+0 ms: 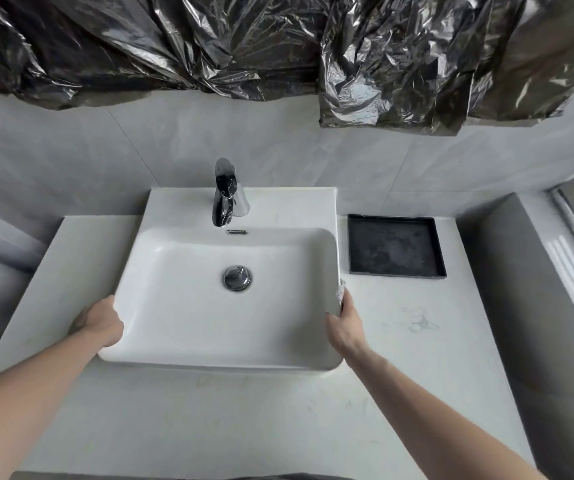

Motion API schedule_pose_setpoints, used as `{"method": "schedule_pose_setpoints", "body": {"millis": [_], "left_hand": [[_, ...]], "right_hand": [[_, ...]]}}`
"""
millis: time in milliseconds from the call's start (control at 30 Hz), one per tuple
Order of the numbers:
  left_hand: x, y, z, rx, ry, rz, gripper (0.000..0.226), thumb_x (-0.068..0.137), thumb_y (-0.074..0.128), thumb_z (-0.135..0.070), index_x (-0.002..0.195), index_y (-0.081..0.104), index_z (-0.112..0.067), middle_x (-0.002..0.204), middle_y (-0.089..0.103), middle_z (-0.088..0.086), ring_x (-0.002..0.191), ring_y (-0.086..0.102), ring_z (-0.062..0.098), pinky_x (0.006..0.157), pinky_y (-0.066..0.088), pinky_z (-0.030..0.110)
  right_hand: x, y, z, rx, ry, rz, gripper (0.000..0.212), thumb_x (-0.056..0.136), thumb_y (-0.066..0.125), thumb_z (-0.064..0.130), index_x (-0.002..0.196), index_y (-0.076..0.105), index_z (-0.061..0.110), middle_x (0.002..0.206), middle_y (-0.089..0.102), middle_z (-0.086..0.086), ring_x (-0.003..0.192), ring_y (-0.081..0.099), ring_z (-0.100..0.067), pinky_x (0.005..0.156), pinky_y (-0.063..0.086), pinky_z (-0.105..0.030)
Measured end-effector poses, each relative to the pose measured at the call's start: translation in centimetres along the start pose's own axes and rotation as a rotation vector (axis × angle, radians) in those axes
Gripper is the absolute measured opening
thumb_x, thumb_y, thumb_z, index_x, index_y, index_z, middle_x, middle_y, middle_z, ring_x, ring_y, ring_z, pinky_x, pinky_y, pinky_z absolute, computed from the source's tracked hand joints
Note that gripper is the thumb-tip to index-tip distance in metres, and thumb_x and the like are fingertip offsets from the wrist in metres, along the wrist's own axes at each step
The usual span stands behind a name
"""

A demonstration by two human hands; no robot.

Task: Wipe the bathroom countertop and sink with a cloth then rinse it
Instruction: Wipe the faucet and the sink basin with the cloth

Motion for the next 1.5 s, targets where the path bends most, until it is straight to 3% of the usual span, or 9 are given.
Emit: {"method": "schedule_pose_setpoints", "body": {"millis": [233, 333, 567, 700, 767, 833, 1033, 1167, 1500], "left_hand": [[0.8, 0.3, 0.4, 0.038, 0.039, -0.004, 0.028, 0.082, 0.051, -0.012, 0.108, 0.057, -0.02, 0.111, 0.068, 0.012, 0.099, 0.064, 0.035, 0.075, 0.051, 0.035], [1.4, 0.9, 1.0, 0.051, 0.026, 0.008, 0.031, 0.079, 0.05, -0.013, 0.107, 0.056, -0.024, 0.105, 0.069, 0.009, 0.094, 0.064, 0.034, 0.072, 0.051, 0.034], [2.5, 1.7, 1.8, 0.054, -0.011, 0.008, 0.036, 0.078, 0.05, -0.011, 0.112, 0.057, -0.02, 0.107, 0.068, 0.009, 0.094, 0.063, 0.034, 0.069, 0.048, 0.032], [2.2, 1.5, 1.3, 0.065, -0.01, 0.017, 0.023, 0.079, 0.05, -0.01, 0.099, 0.054, -0.02, 0.102, 0.067, 0.01, 0.088, 0.059, 0.033, 0.069, 0.047, 0.033], [2.2, 1.4, 1.1, 0.07, -0.001, 0.013, 0.02, 0.08, 0.051, -0.009, 0.097, 0.054, -0.019, 0.102, 0.067, 0.01, 0.089, 0.059, 0.034, 0.069, 0.046, 0.033], [2.3, 1.4, 1.0, 0.071, -0.002, 0.008, 0.021, 0.081, 0.051, -0.009, 0.099, 0.054, -0.018, 0.104, 0.067, 0.011, 0.093, 0.06, 0.035, 0.069, 0.045, 0.034], [2.6, 1.8, 1.3, 0.081, -0.037, 0.001, 0.035, 0.081, 0.054, -0.012, 0.116, 0.057, -0.016, 0.114, 0.065, 0.014, 0.101, 0.06, 0.038, 0.075, 0.048, 0.036], [2.6, 1.6, 1.1, 0.106, -0.035, -0.01, 0.035, 0.082, 0.053, -0.013, 0.116, 0.058, -0.015, 0.116, 0.065, 0.016, 0.104, 0.061, 0.039, 0.079, 0.05, 0.038], [1.9, 1.1, 0.8, 0.113, -0.042, -0.023, 0.03, 0.081, 0.055, -0.015, 0.111, 0.058, -0.015, 0.115, 0.066, 0.014, 0.103, 0.063, 0.036, 0.079, 0.053, 0.038]], "right_hand": [[10.0, -0.6, 4.4, -0.02, -0.023, 0.018, 0.066, 0.074, 0.052, 0.024, 0.138, 0.045, 0.04, 0.125, 0.07, 0.007, 0.106, 0.07, -0.018, 0.097, 0.058, -0.043], [13.1, -1.2, 7.8, -0.026, -0.049, -0.01, 0.044, 0.078, 0.052, 0.016, 0.121, 0.05, 0.023, 0.114, 0.069, -0.009, 0.086, 0.063, -0.02, 0.09, 0.056, -0.041], [16.1, -1.9, 12.1, 0.025, -0.051, 0.056, 0.048, 0.085, 0.057, 0.001, 0.121, 0.047, 0.031, 0.09, 0.058, 0.016, 0.078, 0.055, -0.005, 0.068, 0.045, -0.02], [14.6, -1.5, 8.4, 0.031, 0.005, 0.127, 0.054, 0.087, 0.057, 0.014, 0.138, 0.046, 0.027, 0.12, 0.064, 0.01, 0.112, 0.059, -0.017, 0.093, 0.05, -0.029], [13.2, -1.2, 5.5, 0.028, 0.046, 0.171, 0.074, 0.086, 0.056, 0.023, 0.156, 0.033, 0.024, 0.151, 0.05, 0.01, 0.139, 0.047, -0.018, 0.117, 0.04, -0.039], [11.5, -1.0, 3.1, 0.037, 0.066, 0.198, 0.081, 0.081, 0.055, 0.027, 0.158, 0.03, 0.026, 0.158, 0.046, 0.006, 0.144, 0.044, -0.021, 0.121, 0.036, -0.045], [2.3, -1.4, -0.2, 0.054, 0.083, 0.275, 0.07, 0.078, 0.057, 0.011, 0.143, 0.044, 0.034, 0.124, 0.067, 0.015, 0.112, 0.066, -0.006, 0.088, 0.055, -0.019], [-1.1, -1.3, -2.2, -0.053, 0.088, 0.316, 0.065, 0.079, 0.054, 0.022, 0.136, 0.039, 0.049, 0.125, 0.065, 0.017, 0.115, 0.063, -0.015, 0.099, 0.052, -0.034], [8.1, -1.2, 2.3, 0.099, 0.09, 0.246, 0.045, 0.086, 0.059, 0.009, 0.129, 0.058, 0.021, 0.11, 0.075, 0.004, 0.1, 0.073, -0.017, 0.092, 0.059, -0.036]]}}
Point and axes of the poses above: each hand's wrist, its own x-axis towards the middle knuckle, its own y-axis out of the palm, z = x × y, the point moved 6 cm from there along x, towards the middle knuckle
